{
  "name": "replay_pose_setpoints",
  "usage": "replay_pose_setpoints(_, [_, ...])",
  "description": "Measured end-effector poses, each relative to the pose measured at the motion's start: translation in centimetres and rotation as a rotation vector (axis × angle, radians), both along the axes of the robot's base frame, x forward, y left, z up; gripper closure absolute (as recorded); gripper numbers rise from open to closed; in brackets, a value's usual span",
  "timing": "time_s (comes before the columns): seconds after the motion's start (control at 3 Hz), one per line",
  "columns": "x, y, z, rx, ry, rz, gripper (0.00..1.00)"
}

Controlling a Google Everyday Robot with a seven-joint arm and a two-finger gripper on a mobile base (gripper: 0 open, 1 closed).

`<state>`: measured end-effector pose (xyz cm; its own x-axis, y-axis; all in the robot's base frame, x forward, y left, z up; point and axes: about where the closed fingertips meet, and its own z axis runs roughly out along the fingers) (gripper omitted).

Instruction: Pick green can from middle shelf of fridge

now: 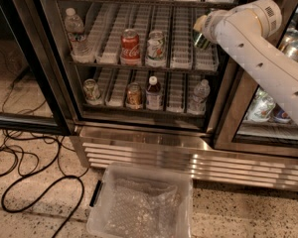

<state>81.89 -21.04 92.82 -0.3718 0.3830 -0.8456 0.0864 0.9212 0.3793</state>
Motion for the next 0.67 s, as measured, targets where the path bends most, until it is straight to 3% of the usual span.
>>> replay_pose_setpoints(0.33, [-1.1,0.2,-0.8,0.012,0.058,0.015,1.00])
replay_pose_setpoints(0.67, [-5.0,0.7,-2.1,0.070,0.200,0.001,1.00])
